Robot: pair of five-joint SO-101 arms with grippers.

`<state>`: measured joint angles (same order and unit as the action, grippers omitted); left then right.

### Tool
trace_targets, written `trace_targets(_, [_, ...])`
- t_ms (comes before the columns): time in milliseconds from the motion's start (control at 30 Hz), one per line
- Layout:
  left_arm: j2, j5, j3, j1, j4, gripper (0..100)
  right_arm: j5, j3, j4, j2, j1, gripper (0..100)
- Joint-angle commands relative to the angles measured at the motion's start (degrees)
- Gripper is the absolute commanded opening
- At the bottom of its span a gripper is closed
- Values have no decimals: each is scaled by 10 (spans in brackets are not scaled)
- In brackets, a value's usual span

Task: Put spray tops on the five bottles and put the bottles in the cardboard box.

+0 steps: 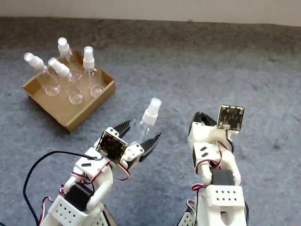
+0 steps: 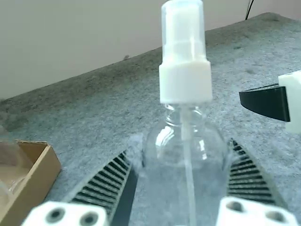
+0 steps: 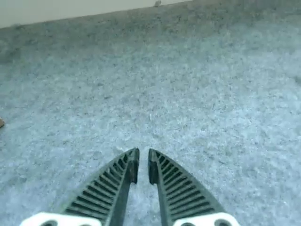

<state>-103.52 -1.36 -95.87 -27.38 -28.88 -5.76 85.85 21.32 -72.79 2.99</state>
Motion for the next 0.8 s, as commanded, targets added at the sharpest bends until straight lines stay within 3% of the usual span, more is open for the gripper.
trace_targets(0, [-10, -6, 11, 3, 4, 171, 2, -3, -19, -5, -7, 24])
trace_targets(333, [-10, -3, 31, 15, 3, 159, 2, -2, -19, -5, -7, 24])
trace_targets(667, [-9, -3, 174, 169, -23, 159, 2, -1, -19, -5, -6, 24])
trace_targets(767, [-8, 37, 208, 200, -25, 159, 2, -1, -19, -4, -6, 24])
